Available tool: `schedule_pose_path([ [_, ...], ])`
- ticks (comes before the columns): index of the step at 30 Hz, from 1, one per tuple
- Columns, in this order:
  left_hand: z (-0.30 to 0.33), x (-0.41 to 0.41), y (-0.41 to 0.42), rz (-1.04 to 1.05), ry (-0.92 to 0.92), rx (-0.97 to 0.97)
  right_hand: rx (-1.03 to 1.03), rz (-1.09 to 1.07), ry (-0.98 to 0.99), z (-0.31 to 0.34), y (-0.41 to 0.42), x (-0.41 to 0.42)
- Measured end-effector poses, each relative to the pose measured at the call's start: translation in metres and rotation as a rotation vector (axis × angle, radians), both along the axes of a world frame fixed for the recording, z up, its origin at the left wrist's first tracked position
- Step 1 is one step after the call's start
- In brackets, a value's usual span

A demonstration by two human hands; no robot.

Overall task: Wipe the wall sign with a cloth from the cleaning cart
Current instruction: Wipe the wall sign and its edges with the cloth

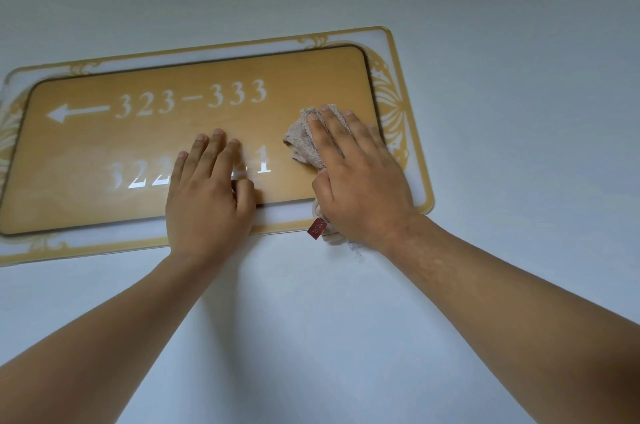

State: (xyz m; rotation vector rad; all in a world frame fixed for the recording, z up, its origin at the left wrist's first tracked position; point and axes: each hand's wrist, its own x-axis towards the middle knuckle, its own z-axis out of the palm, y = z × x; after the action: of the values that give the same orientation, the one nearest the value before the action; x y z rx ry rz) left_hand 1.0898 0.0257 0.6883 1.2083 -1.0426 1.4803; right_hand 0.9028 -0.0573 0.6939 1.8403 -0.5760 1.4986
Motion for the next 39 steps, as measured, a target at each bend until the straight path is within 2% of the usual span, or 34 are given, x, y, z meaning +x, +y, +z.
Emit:
schedule_pose_path([
  [16,-0.001,-0.002,0.001,-0.005,0.013,0.014,0.052,-0.096,-0.035,0.000,-0.014,-0.032],
  [39,-0.001,-0.005,0.002,0.005,0.011,0.010,0.041,-0.048,-0.064,0.006,-0.034,-0.070],
])
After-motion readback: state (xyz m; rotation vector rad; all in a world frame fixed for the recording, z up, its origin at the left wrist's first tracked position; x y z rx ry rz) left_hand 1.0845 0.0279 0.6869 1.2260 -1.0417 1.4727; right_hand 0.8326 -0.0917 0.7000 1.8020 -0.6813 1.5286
